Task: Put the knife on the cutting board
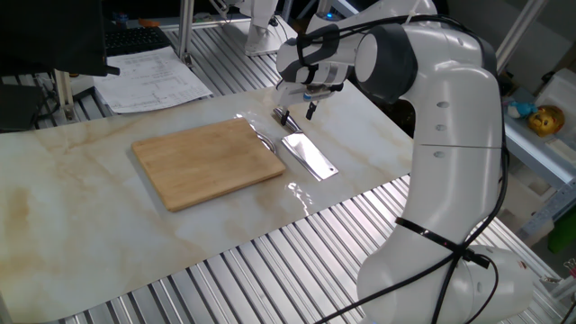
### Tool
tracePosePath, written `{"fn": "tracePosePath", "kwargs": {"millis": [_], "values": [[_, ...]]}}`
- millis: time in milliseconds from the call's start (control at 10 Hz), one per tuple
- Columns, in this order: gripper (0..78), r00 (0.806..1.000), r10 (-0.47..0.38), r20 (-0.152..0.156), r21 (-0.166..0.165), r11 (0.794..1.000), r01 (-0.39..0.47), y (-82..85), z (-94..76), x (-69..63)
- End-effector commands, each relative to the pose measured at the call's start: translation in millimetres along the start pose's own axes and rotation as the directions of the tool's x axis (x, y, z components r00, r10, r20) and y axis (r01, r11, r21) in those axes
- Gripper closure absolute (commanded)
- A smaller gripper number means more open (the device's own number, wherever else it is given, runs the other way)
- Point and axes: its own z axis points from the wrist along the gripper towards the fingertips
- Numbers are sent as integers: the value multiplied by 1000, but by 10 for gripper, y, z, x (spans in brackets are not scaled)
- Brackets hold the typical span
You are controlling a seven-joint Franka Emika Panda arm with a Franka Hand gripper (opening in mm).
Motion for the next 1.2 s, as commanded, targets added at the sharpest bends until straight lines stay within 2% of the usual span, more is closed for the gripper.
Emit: {"fn": "tracePosePath", "kwargs": {"millis": [100, 200, 400, 900, 1200], "values": [[2, 1000, -4, 12, 3, 1000, 4, 16, 52, -24], [2, 1000, -2, 18, -2, 1000, 2, 27, 111, -35], [2, 1000, 1, 16, -10, 1000, -1, 12, 119, -41], [2, 1000, -10, 10, -7, 1000, 10, -83, 254, -74], [2, 1000, -11, 4, -10, 1000, 11, -80, 257, -72]]}}
